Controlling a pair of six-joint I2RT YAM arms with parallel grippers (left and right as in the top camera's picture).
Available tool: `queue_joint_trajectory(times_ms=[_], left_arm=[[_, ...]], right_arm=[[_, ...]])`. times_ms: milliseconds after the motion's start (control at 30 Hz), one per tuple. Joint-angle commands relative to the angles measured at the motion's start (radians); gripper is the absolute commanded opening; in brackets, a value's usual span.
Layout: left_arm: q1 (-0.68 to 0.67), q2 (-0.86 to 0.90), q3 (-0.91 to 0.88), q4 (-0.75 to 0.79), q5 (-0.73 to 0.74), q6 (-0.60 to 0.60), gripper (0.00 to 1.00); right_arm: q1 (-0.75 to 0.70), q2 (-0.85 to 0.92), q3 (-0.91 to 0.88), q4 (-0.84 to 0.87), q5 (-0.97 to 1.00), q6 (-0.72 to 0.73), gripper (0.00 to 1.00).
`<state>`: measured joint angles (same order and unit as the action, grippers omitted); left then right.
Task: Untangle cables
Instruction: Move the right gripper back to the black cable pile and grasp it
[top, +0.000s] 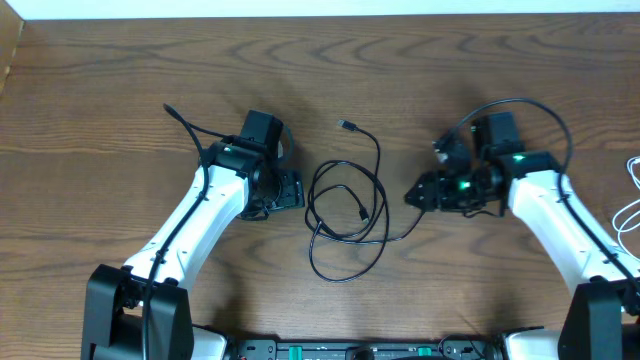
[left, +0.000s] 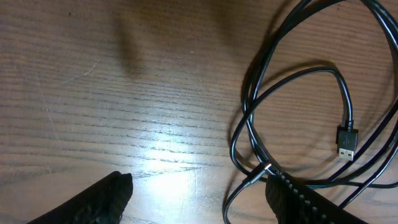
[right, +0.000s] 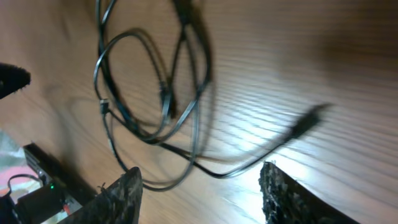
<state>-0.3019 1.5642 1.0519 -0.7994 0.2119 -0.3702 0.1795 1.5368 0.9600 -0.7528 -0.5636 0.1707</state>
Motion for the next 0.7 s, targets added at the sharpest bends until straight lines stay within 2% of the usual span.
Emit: queue_joint_trajectory(times_ms=[0,167,367,500,567,667], left_arm=[[0.003,0.007,-0.01,0.0,0.005,-0.005,0.74],[0.003,0.007,-0.01,0.0,0.005,-0.005,0.74],[0.003,0.007,-0.01,0.0,0.005,-0.005,0.74],[0.003,0.007,-0.01,0.0,0.005,-0.006,0.74],[0.003,0.007,-0.01,0.0,0.005,-0.006,0.74],[0.003,0.007,-0.01,-0.004,0.005,-0.006,0.74]], right_arm=[[0.075,0.029,-0.008,0.031,-0.012,0.091,0.55],[0.174,0.086,-0.008,0.108,-0.011,0.144,0.54],[0.243,0.213,-0.008,0.182,-0.011,0.201,0.48],[0.269,0.317,-0.008,0.302,-0.012,0.253,0.37],[0.272,0.341,-0.008,0.364,-0.012,0.277,0.27],[0.273,0.346,-0.008,0.469,-0.012,0.289,0.2]])
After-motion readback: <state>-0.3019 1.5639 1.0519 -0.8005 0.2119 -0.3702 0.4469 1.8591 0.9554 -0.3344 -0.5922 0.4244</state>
